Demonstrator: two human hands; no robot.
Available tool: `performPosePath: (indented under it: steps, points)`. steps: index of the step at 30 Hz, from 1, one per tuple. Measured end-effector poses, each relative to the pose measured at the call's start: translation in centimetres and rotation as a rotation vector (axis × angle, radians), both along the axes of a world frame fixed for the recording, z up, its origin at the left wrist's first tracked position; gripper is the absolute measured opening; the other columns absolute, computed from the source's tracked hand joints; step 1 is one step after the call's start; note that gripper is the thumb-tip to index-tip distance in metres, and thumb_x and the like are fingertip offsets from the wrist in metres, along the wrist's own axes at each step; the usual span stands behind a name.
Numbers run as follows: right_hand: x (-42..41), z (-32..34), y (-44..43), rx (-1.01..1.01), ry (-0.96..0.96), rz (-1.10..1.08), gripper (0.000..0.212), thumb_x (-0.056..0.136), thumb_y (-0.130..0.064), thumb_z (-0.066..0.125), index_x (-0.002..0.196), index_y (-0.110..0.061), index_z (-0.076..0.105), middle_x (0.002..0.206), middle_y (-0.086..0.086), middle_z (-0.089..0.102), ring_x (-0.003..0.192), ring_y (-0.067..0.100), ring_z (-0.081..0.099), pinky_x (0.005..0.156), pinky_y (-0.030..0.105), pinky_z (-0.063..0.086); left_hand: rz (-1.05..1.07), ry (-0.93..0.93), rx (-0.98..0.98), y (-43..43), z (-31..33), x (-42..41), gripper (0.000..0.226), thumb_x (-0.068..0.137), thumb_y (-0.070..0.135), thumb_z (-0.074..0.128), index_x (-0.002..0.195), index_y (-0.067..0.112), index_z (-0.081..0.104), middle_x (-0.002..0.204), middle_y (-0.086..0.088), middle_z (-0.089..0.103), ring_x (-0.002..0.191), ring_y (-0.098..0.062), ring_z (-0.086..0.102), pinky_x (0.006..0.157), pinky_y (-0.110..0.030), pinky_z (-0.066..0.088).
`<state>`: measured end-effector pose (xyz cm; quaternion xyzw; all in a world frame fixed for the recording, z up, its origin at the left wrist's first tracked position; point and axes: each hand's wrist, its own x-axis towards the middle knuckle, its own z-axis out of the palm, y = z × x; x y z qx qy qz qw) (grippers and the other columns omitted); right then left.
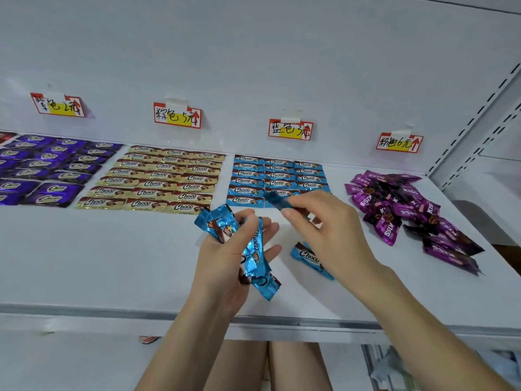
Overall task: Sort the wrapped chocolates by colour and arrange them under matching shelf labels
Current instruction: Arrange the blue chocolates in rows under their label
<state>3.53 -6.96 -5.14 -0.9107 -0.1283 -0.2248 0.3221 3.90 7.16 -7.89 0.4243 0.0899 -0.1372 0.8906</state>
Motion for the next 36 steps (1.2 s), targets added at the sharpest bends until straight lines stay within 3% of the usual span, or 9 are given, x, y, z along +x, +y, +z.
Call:
performPosePath:
  steps: [4,7,10,16,19,22,26,29,36]
  points:
    - [-0.3,-0.7,-0.7,-0.311,-0.089,0.098,0.024,0.082,-0.009,0.058,0.101,-0.001,0.070,0.104,0.018,0.066,0.095,0.035,0.062,0.079,0.042,0.054,-0.040,-0.065,0.014,-0.1,0.6,0.1,0.039,0.072,0.025,0.063,0.109,0.014,0.061,0.099,-0.008,0.073,0.086,-0.022,0.071,0.058,-0.030,0.057]
    - [-0.4,-0.6,-1.8,-0.123,0.125,0.155,0.026,0.091,-0.016,0.054,0.115,-0.014,0.065,0.123,0.000,0.056,0.118,0.016,0.049,0.099,0.022,0.037,-0.018,-0.010,0.050,0.1,0.5,0.7,0.021,0.079,0.006,0.065,0.099,0.011,0.063,0.092,-0.011,0.074,0.078,-0.024,0.072,0.053,-0.030,0.056]
    - [0.0,-0.5,-3.2,0.083,0.212,0.127,0.026,0.086,-0.018,0.062,0.111,-0.025,0.064,0.110,-0.023,0.052,0.106,-0.011,0.046,0.089,0.003,0.034,-0.006,0.016,0.123,-0.1,0.3,1.2,0.016,0.083,-0.004,0.060,0.090,0.010,0.063,0.084,-0.010,0.074,0.073,-0.025,0.072,0.050,-0.029,0.055]
    - [1.4,-1.0,-4.7,0.046,0.248,0.124,0.029,0.081,-0.019,0.068,0.109,-0.024,0.065,0.098,-0.035,0.049,0.093,-0.020,0.046,0.076,0.000,0.037,-0.016,0.011,0.191,-1.1,0.0,2.0,0.015,0.083,-0.003,0.061,0.091,0.010,0.063,0.077,-0.007,0.074,0.070,-0.023,0.072,0.049,-0.028,0.056]
    - [2.5,-1.5,-6.7,0.064,0.252,0.054,0.027,0.082,-0.019,0.068,0.108,-0.025,0.065,0.099,-0.025,0.056,0.090,-0.020,0.047,0.073,-0.001,0.035,-0.023,0.049,0.184,-1.6,-0.2,2.6,0.011,0.084,0.004,0.062,0.094,0.011,0.061,0.078,-0.008,0.074,0.072,-0.021,0.072,0.050,-0.029,0.056]
    - [3.7,-2.2,-9.2,0.015,0.284,-0.074,0.026,0.083,-0.017,0.067,0.110,-0.016,0.065,0.107,-0.006,0.063,0.088,-0.004,0.051,0.069,0.007,0.035,-0.007,0.100,0.155,-1.8,-0.5,3.0,0.013,0.085,0.016,0.062,0.098,0.011,0.061,0.079,-0.007,0.074,0.073,-0.020,0.072,0.051,-0.030,0.057]
    - [4.1,-3.6,-10.9,-0.275,0.395,-0.126,0.027,0.086,-0.022,0.063,0.111,-0.011,0.064,0.111,0.004,0.063,0.102,0.019,0.052,0.084,0.026,0.037,0.018,0.141,0.140,-1.9,-0.9,3.2,0.016,0.085,0.021,0.063,0.098,0.013,0.061,0.072,-0.005,0.073,0.065,-0.015,0.071,0.049,-0.028,0.055]
    - [3.5,-4.4,-10.3,-0.291,0.309,-0.164,0.033,0.089,-0.025,0.057,0.120,-0.014,0.060,0.122,-0.001,0.055,0.116,0.016,0.043,0.092,0.022,0.030,0.025,0.151,0.142,-2.0,-1.1,3.3,0.016,0.085,0.022,0.063,0.099,0.013,0.061,0.073,-0.005,0.072,0.064,-0.014,0.071,0.050,-0.028,0.056]
    - [3.5,-5.2,-9.2,-0.387,0.342,-0.070,0.031,0.096,-0.032,0.043,0.120,-0.021,0.058,0.126,-0.004,0.051,0.116,0.015,0.040,0.094,0.035,0.040,0.040,0.167,0.135,-1.8,-1.3,3.5,0.016,0.085,0.021,0.063,0.099,0.013,0.060,0.080,-0.008,0.071,0.064,-0.013,0.071,0.050,-0.029,0.056]
